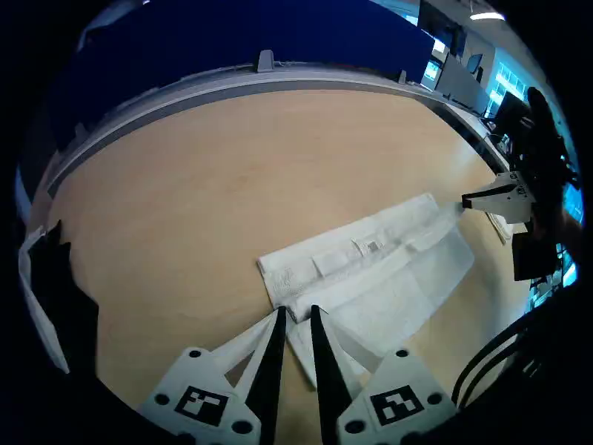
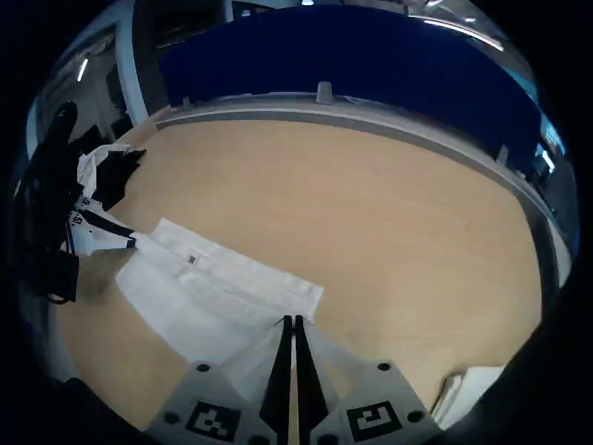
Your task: Fold towel
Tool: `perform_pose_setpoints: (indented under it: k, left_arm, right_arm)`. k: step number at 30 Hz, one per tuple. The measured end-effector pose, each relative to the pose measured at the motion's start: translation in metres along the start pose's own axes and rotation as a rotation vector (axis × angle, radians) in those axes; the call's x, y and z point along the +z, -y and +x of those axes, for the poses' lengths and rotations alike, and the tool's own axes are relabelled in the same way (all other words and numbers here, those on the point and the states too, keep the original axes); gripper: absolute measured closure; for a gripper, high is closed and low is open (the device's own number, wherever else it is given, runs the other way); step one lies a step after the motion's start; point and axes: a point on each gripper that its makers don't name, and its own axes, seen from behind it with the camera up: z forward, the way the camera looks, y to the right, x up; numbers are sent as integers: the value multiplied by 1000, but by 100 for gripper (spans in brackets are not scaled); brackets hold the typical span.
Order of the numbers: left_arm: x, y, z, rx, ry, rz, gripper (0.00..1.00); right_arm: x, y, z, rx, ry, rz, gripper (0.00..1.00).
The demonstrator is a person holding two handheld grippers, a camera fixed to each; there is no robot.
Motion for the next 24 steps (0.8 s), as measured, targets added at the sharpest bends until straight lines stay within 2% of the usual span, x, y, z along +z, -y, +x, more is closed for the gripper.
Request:
perform_pose_setpoints:
  k: [4,9,11,15,17,24]
  left_arm:
    - [7,6,0,-1,-12,19,72]
    - [11,12,5,-10,-35,44,63]
    - [10,15,8,-15,-46,54,61]
    - [8,23,9,-26,-40,79,58]
    - [8,24,10,-32,-38,80,55]
    - [2,20,14,-37,-65,57,22]
  right_arm:
    - [8,-2,1,11,-1,-17,92]
    - [15,-3,2,10,0,-42,80]
    - [16,-3,3,6,-5,-53,72]
    - [15,-4,6,-2,-8,-60,45]
    - [14,-3,7,-4,-10,-59,36]
    - [11,-6,10,-13,-26,-75,19]
